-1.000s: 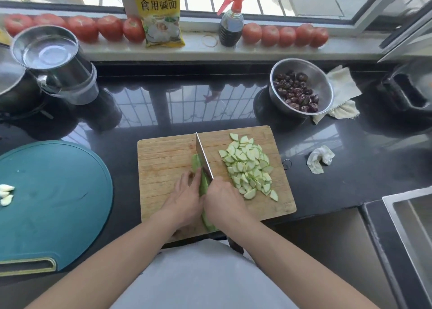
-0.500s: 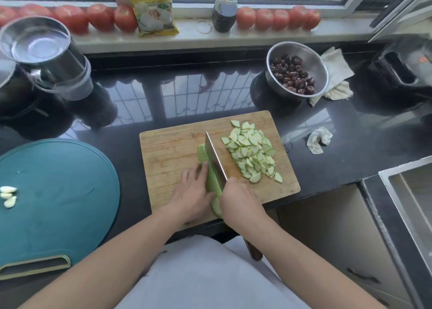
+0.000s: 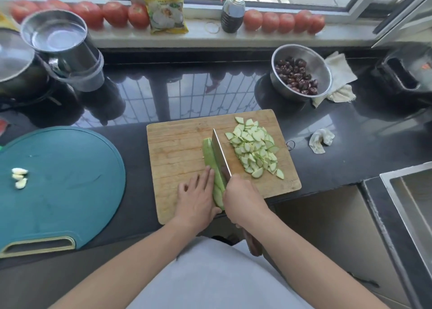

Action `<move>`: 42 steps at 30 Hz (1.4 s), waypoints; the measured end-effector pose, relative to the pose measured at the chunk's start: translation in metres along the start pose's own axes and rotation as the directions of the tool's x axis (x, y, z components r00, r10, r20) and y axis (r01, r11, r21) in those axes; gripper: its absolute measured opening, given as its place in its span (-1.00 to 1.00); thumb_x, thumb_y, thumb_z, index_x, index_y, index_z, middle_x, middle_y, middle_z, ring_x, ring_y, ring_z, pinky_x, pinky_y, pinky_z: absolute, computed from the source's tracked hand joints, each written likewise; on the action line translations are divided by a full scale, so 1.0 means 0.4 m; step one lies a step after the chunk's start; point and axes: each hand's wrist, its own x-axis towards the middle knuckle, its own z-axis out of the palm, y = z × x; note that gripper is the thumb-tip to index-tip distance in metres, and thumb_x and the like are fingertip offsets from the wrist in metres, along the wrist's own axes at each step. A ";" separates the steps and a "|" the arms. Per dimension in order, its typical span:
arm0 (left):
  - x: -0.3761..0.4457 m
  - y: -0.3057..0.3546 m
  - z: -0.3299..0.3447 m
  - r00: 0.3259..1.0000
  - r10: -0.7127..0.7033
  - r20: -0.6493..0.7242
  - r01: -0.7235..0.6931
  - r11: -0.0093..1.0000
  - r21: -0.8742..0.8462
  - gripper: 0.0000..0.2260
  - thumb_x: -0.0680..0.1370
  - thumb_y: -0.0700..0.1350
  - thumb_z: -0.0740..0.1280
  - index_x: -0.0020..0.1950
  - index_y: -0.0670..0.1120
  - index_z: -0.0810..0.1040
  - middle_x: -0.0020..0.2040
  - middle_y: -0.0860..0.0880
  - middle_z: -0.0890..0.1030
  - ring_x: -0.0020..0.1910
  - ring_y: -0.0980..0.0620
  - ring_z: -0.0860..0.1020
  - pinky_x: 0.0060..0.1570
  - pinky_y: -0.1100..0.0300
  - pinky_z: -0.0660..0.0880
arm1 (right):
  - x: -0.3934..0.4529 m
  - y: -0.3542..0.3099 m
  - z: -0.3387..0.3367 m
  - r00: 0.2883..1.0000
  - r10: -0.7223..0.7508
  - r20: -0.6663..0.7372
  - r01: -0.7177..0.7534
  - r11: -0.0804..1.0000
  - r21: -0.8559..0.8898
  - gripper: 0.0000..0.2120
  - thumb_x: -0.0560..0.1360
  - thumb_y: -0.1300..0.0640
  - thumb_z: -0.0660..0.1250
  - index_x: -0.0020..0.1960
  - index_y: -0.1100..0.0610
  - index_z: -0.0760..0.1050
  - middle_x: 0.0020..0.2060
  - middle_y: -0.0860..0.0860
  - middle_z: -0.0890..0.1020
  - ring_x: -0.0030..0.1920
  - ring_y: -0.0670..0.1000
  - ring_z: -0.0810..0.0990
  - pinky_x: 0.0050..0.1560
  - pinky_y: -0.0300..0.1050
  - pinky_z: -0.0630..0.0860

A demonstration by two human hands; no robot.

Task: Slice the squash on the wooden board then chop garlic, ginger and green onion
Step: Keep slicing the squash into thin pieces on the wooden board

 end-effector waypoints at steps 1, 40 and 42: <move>0.000 0.000 -0.003 1.000 -0.009 -0.003 0.009 1.000 -0.016 -0.06 0.55 0.37 0.19 0.65 -0.09 -0.22 0.67 -0.01 -0.15 0.54 -0.09 0.12 0.26 -0.09 0.26 | -0.007 0.013 0.009 1.000 0.010 0.012 -0.009 1.000 -0.026 -0.60 0.35 0.32 0.42 -0.21 0.08 0.18 -0.29 0.03 0.45 -0.38 -0.01 0.32 -0.49 -0.13 0.25; 0.035 -0.107 -0.078 0.999 -0.037 -0.013 0.029 0.918 -0.395 -0.21 0.56 -0.29 0.22 0.67 -0.08 -0.18 0.66 0.08 -0.27 0.46 -0.15 0.33 0.25 -0.01 0.47 | 0.027 -0.052 -0.009 0.973 -0.231 0.005 0.230 0.971 0.068 -0.83 0.54 0.23 0.09 0.11 0.12 0.33 -0.16 0.06 0.54 -0.15 0.15 0.53 -0.24 -0.01 0.38; 0.032 -0.100 -0.078 0.999 -0.051 -0.019 0.039 0.913 -0.406 -0.20 0.54 -0.30 0.21 0.66 -0.09 -0.19 0.65 0.07 -0.29 0.54 -0.13 0.23 0.31 -0.02 0.43 | -0.008 -0.017 0.008 0.962 -0.271 -0.018 0.271 0.962 -0.028 -0.91 0.55 0.26 0.12 -0.05 0.09 0.25 -0.27 0.02 0.46 -0.26 0.08 0.49 -0.32 -0.01 0.38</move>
